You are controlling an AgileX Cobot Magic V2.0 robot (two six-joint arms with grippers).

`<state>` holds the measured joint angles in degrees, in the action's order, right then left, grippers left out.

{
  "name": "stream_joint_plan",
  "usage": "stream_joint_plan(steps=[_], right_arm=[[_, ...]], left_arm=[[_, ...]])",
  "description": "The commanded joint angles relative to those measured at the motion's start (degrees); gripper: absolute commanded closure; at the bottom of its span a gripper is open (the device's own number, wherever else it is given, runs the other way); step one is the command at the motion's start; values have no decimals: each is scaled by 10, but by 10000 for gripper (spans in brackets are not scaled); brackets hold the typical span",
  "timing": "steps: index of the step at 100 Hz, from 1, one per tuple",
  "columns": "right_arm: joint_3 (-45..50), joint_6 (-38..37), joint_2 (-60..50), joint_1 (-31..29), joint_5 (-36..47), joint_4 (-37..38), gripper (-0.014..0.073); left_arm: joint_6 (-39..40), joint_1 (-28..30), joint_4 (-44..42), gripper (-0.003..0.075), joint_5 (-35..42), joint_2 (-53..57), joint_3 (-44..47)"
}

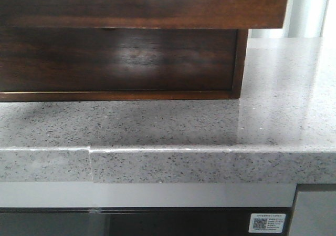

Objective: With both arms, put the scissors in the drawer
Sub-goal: 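Pull the drawer open toward the robot with the left gripper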

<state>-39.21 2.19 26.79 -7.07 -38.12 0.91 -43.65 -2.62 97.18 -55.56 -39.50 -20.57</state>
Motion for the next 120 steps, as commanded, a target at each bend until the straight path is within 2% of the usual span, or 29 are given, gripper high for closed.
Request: stream_joint_plan(steps=[1, 10, 25, 30, 43, 73, 85, 97, 105, 120], right_arm=[[-19, 4, 9, 0, 38, 1, 79], [-19, 4, 9, 0, 38, 1, 79], [-19, 4, 9, 0, 38, 1, 79], [-19, 4, 9, 0, 38, 2, 79], [-19, 4, 9, 0, 40, 11, 79], [-19, 4, 9, 0, 40, 28, 79], [-19, 0, 18, -1, 35, 41, 79], [-20, -72, 47, -6, 20, 80, 79], [-25, -109, 77, -13, 4, 118, 79], [-48, -113, 151, -36, -28, 117, 79]], left_arm=[[-77, -4, -26, 606, -46, 23, -23], [-73, -4, -30, 559, -46, 23, -23], [-70, -4, -52, 363, -50, 23, -23], [-60, -4, -69, 331, -50, 23, -23], [-25, -1, -129, 332, -50, 23, -23], [9, 36, -203, 332, -83, 34, -39], [72, 51, -310, 332, -86, 71, -79], [126, 53, -436, 332, -83, 113, -135], [137, 44, -491, 332, -80, 119, -168], [157, 9, -588, 332, -76, 119, -224]])
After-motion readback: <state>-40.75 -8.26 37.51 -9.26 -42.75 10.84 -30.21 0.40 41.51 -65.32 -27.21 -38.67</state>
